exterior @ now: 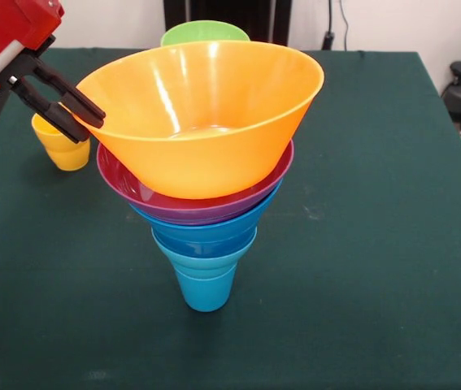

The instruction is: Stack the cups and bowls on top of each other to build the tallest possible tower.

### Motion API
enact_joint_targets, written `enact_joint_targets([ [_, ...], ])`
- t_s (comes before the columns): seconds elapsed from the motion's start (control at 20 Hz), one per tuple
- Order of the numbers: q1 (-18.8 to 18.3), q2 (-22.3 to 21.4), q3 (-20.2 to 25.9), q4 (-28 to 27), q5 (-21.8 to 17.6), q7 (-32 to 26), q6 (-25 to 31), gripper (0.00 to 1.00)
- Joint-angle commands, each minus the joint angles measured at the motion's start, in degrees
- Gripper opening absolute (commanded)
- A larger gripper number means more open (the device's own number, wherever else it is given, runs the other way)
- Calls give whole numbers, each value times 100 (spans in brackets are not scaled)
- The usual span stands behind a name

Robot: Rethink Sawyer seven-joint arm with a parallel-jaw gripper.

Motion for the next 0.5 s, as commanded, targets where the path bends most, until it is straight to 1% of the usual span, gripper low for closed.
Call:
enact_joint_targets([
  [0.05,120,163,7,440,-293,-1976,-401,0],
  [0.25,87,144,8,538,-294,-1984,-467,0],
  [0.45,95,150,6,527,-296,-1990,-470,0],
  [0.5,121,170,8,455,-298,-2004,-435,0],
])
